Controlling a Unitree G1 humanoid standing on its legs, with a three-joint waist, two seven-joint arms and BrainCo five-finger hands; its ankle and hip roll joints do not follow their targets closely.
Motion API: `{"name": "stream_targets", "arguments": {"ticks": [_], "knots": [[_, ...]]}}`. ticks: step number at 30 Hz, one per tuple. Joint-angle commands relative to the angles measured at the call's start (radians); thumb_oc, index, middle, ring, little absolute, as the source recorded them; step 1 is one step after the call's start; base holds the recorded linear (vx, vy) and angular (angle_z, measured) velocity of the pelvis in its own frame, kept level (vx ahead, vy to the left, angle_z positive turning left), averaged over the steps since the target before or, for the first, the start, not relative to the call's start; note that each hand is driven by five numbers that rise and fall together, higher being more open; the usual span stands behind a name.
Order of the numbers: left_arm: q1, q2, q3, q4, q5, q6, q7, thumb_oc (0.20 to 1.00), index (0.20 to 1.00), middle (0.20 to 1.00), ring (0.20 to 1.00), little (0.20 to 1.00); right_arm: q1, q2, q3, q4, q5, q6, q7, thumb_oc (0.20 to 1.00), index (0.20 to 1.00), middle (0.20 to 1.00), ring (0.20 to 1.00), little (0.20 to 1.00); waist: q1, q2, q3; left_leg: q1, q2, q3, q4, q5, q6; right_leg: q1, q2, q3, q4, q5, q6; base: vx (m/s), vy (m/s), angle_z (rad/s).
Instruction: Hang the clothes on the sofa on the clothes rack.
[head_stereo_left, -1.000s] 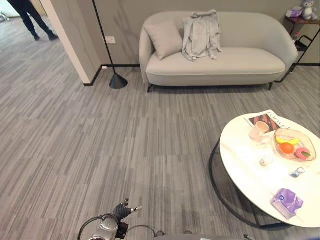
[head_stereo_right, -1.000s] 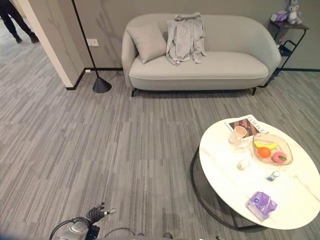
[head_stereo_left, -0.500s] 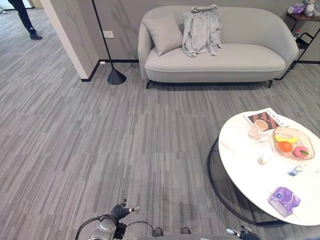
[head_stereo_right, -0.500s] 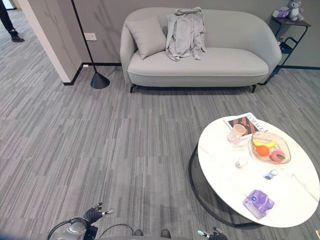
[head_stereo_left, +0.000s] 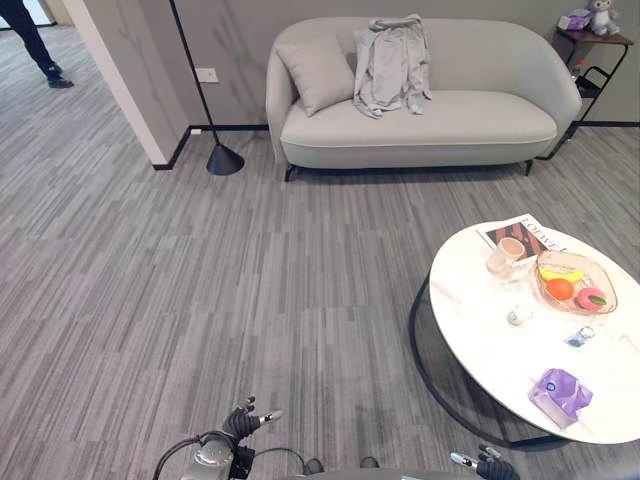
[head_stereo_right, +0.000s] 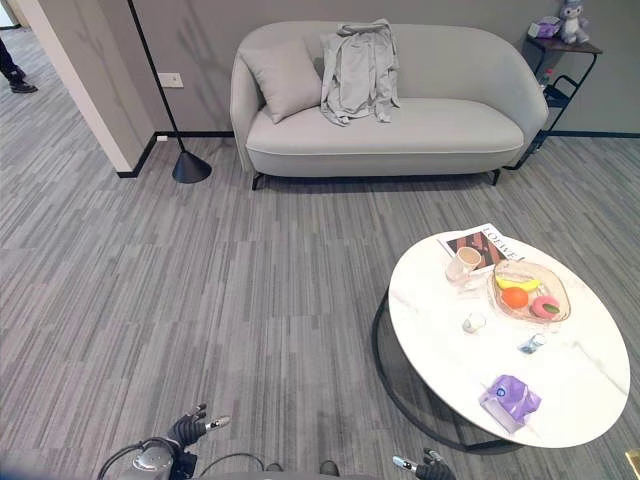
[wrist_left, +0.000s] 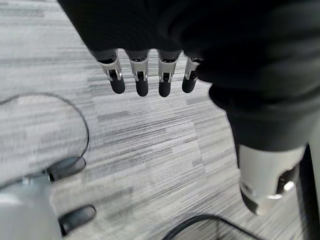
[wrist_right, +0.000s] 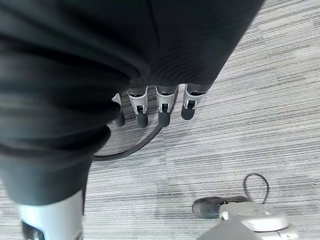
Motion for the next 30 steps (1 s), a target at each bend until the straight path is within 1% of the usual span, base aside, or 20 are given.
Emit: {"name": "stream_targets", "arguments": {"ticks": [1, 2, 3, 4, 5, 6, 8, 10, 13, 15, 17, 18, 19, 23, 24, 25, 26, 27, 28, 30], "knots": [[-0.071, 0.017, -0.006, 0.016, -0.04, -0.013, -0.006, 1.0, 1.0, 1.0, 1.0, 1.0, -0.009, -0.026, 0.023, -0.026, 0.018, -0.03, -0.009, 1.0, 1.0, 1.0, 1.0, 1.0, 0.017, 0.0, -0.005, 0.073, 0.036, -0.003, 0.008, -0.081, -0.064, -0.03, -0.017, 0.051, 0.059, -0.057, 0.091, 0.0, 0.0, 0.0], [-0.071, 0.017, -0.006, 0.016, -0.04, -0.013, -0.006, 1.0, 1.0, 1.0, 1.0, 1.0, -0.009, -0.026, 0.023, -0.026, 0.018, -0.03, -0.009, 1.0, 1.0, 1.0, 1.0, 1.0, 0.017, 0.0, -0.005, 0.073, 0.036, -0.003, 0.008, -0.081, -0.064, -0.03, -0.017, 0.051, 0.059, -0.057, 0.091, -0.09, -0.306, 0.01], [-0.095, 0.014, -0.012, -0.074, -0.147, -0.02, 0.006, 1.0, 1.0, 1.0, 1.0, 1.0, -0.014, -0.024, 0.03, -0.031, 0.058, -0.034, -0.018, 1.0, 1.0, 1.0, 1.0, 1.0, 0.031, -0.04, 0.084, -0.137, 0.038, -0.06, 0.355, -0.044, -0.083, -0.044, -0.015, 0.053, 0.122, -0.079, 0.054, -0.09, -0.354, 0.01], [-0.105, 0.014, -0.018, -0.072, -0.141, -0.021, 0.014, 1.0, 1.0, 1.0, 1.0, 1.0, -0.022, -0.031, 0.032, -0.027, 0.059, -0.031, -0.024, 1.0, 1.0, 1.0, 1.0, 1.0, 0.027, -0.044, 0.088, -0.213, 0.035, -0.083, 0.431, -0.024, -0.08, -0.06, -0.021, 0.041, 0.131, -0.081, 0.046, 0.07, -0.375, 0.87], [-0.121, 0.007, -0.023, -0.056, -0.148, -0.023, 0.022, 1.0, 1.0, 1.0, 1.0, 1.0, -0.033, -0.044, 0.031, -0.025, 0.065, -0.028, -0.03, 1.0, 1.0, 1.0, 1.0, 1.0, 0.03, -0.042, 0.087, -0.282, 0.018, -0.079, 0.391, -0.052, -0.058, -0.051, -0.033, 0.031, 0.126, -0.104, 0.052, 0.27, -0.058, 1.33], [-0.121, 0.005, -0.021, -0.05, -0.147, -0.025, 0.022, 1.0, 1.0, 1.0, 1.0, 1.0, -0.035, -0.049, 0.029, -0.028, 0.067, -0.029, -0.028, 1.0, 1.0, 1.0, 1.0, 1.0, 0.036, -0.035, 0.081, -0.295, 0.017, -0.073, 0.34, -0.042, -0.058, -0.041, -0.032, 0.032, 0.118, -0.111, 0.054, 0.38, 0.011, 1.3], [-0.117, 0.0, -0.021, -0.042, -0.138, -0.029, 0.022, 1.0, 1.0, 1.0, 1.0, 1.0, -0.044, -0.062, 0.025, -0.033, 0.073, -0.034, -0.03, 1.0, 1.0, 1.0, 1.0, 1.0, 0.053, -0.01, 0.076, -0.324, 0.02, -0.05, 0.197, 0.051, -0.071, -0.008, -0.023, 0.04, 0.102, -0.132, 0.056, 0.35, 0.074, 0.0], [-0.115, -0.003, -0.023, -0.045, -0.129, -0.039, 0.022, 1.0, 1.0, 1.0, 1.0, 1.0, -0.057, -0.075, 0.023, -0.034, 0.071, -0.037, -0.038, 1.0, 1.0, 1.0, 1.0, 1.0, 0.07, 0.001, 0.073, -0.37, 0.013, -0.018, 0.066, 0.088, -0.081, 0.028, -0.026, 0.062, 0.087, -0.152, 0.057, 0.36, 0.091, -0.35], [-0.099, -0.006, -0.015, -0.049, -0.119, -0.038, 0.014, 1.0, 1.0, 1.0, 1.0, 1.0, -0.047, -0.074, 0.01, -0.038, 0.049, -0.038, -0.034, 1.0, 1.0, 1.0, 1.0, 1.0, 0.079, 0.015, 0.042, -0.36, 0.019, 0.018, 0.008, 0.121, -0.08, 0.092, -0.037, 0.089, 0.065, -0.184, 0.072, 0.46, 0.137, -0.3], [-0.084, -0.012, -0.011, -0.052, -0.111, -0.044, 0.015, 1.0, 1.0, 1.0, 1.0, 1.0, -0.032, -0.075, 0.005, -0.041, 0.025, -0.038, -0.031, 1.0, 1.0, 1.0, 1.0, 1.0, 0.083, 0.018, 0.012, -0.336, -0.003, 0.018, 0.008, 0.151, -0.07, 0.108, -0.074, 0.102, 0.069, -0.198, 0.092, 0.51, 0.21, -0.6], [-0.085, -0.008, -0.008, -0.042, -0.089, -0.044, 0.016, 1.0, 1.0, 1.0, 1.0, 1.0, -0.029, -0.073, -0.003, -0.03, 0.002, -0.029, -0.022, 1.0, 1.0, 1.0, 1.0, 1.0, 0.082, 0.008, -0.013, -0.307, -0.02, 0.017, 0.018, 0.133, -0.06, 0.099, -0.121, 0.11, 0.118, -0.187, 0.118, 0.58, 0.186, -0.61], [-0.088, 0.002, -0.001, -0.04, -0.075, -0.038, 0.015, 1.0, 1.0, 1.0, 1.0, 1.0, -0.039, -0.08, -0.007, -0.023, -0.014, -0.026, -0.017, 1.0, 1.0, 1.0, 1.0, 1.0, 0.081, -0.007, -0.018, -0.265, -0.046, 0.02, 0.027, 0.098, -0.044, 0.063, -0.167, 0.117, 0.243, -0.108, 0.146, 0.48, 0.135, -0.47], [-0.089, 0.002, -0.001, -0.04, -0.075, -0.038, 0.015, 1.0, 1.0, 1.0, 1.0, 1.0, -0.039, -0.08, -0.007, -0.023, -0.014, -0.026, -0.017, 1.0, 1.0, 1.0, 1.0, 1.0, 0.083, -0.004, -0.02, -0.267, -0.042, 0.021, 0.027, 0.099, -0.045, 0.059, -0.164, 0.12, 0.243, -0.105, 0.145, 0.41, 0.11, -0.5], [-0.095, 0.02, 0.009, -0.037, -0.068, -0.035, 0.02, 1.0, 1.0, 1.0, 1.0, 1.0, -0.066, -0.1, -0.025, -0.042, -0.011, -0.03, -0.016, 1.0, 1.0, 1.0, 1.0, 1.0, 0.071, 0.005, 0.014, -0.177, -0.066, 0.048, 0.033, 0.033, -0.006, -0.092, -0.2, 0.113, 0.52, 0.167, 0.152, 0.24, 0.099, -0.16], [-0.096, 0.025, 0.011, -0.038, -0.066, -0.035, 0.024, 1.0, 1.0, 1.0, 1.0, 1.0, -0.072, -0.1, -0.025, -0.047, -0.018, -0.028, -0.02, 1.0, 1.0, 1.0, 1.0, 1.0, 0.069, 0.018, 0.019, -0.158, -0.058, 0.054, 0.032, 0.022, -0.001, -0.135, -0.21, 0.09, 0.559, 0.178, 0.138, 0.38, 0.14, -0.16], [-0.104, 0.033, 0.019, -0.04, -0.072, -0.036, 0.03, 1.0, 1.0, 1.0, 1.0, 1.0, -0.078, -0.098, -0.024, -0.046, -0.018, -0.031, -0.031, 1.0, 1.0, 1.0, 1.0, 1.0, 0.064, 0.041, 0.03, -0.119, -0.035, 0.071, 0.033, -0.01, -0.001, -0.222, -0.232, 0.008, 0.565, 0.107, 0.115, 0.27, 0.097, -0.3], [-0.104, 0.033, 0.019, -0.04, -0.072, -0.036, 0.03, 1.0, 1.0, 1.0, 1.0, 1.0, -0.078, -0.099, -0.024, -0.046, -0.018, -0.031, -0.031, 1.0, 1.0, 1.0, 1.0, 1.0, 0.06, 0.039, 0.033, -0.116, -0.038, 0.068, 0.033, -0.011, -0.001, -0.219, -0.235, 0.004, 0.569, 0.101, 0.114, 0.33, 0.051, -0.41], [-0.107, 0.037, 0.021, -0.044, -0.076, -0.038, 0.031, 1.0, 1.0, 1.0, 1.0, 1.0, -0.078, -0.099, -0.027, -0.045, -0.016, -0.031, -0.03, 1.0, 1.0, 1.0, 1.0, 1.0, 0.048, 0.046, 0.037, -0.084, -0.027, 0.071, 0.03, -0.03, -0.008, -0.245, -0.229, -0.055, 0.519, 0.03, 0.105, 0.34, -0.05, -0.26], [-0.108, 0.042, 0.016, -0.048, -0.079, -0.04, 0.029, 1.0, 1.0, 1.0, 1.0, 1.0, -0.081, -0.104, -0.027, -0.04, -0.012, -0.031, -0.029, 1.0, 1.0, 1.0, 1.0, 1.0, 0.022, 0.051, 0.048, -0.038, -0.014, 0.081, 0.021, -0.05, -0.014, -0.289, -0.189, -0.107, 0.441, -0.029, 0.116, 0.46, -0.079, -0.05], [-0.116, 0.044, 0.004, -0.044, -0.066, -0.041, 0.032, 1.0, 1.0, 1.0, 1.0, 1.0, -0.084, -0.104, -0.022, -0.044, -0.003, -0.031, -0.028, 1.0, 1.0, 1.0, 1.0, 1.0, -0.005, 0.039, 0.055, 0.014, -0.027, 0.081, 0.008, -0.083, -0.021, -0.343, -0.132, -0.135, 0.318, -0.011, 0.145, 0.33, -0.085, 0.09]]}}
